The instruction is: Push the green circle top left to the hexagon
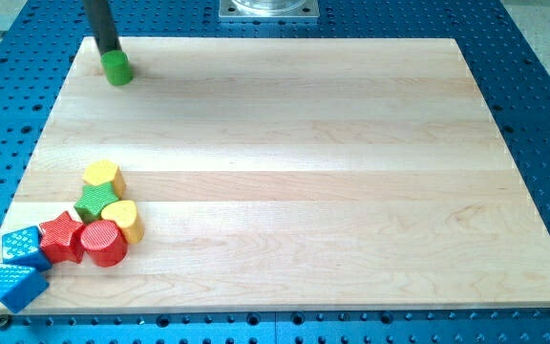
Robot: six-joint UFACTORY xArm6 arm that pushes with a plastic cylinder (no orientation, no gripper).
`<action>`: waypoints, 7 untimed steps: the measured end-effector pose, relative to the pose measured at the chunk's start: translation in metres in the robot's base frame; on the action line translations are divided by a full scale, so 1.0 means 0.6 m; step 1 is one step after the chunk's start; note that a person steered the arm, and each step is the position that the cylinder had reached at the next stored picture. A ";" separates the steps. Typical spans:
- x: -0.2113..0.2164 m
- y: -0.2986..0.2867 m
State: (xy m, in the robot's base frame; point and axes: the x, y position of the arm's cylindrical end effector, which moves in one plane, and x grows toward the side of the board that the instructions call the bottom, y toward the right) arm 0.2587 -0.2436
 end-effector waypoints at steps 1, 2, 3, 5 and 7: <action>0.075 0.009; 0.030 0.068; 0.006 0.113; 0.199 0.016; 0.188 0.061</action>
State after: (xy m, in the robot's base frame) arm 0.3717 -0.2068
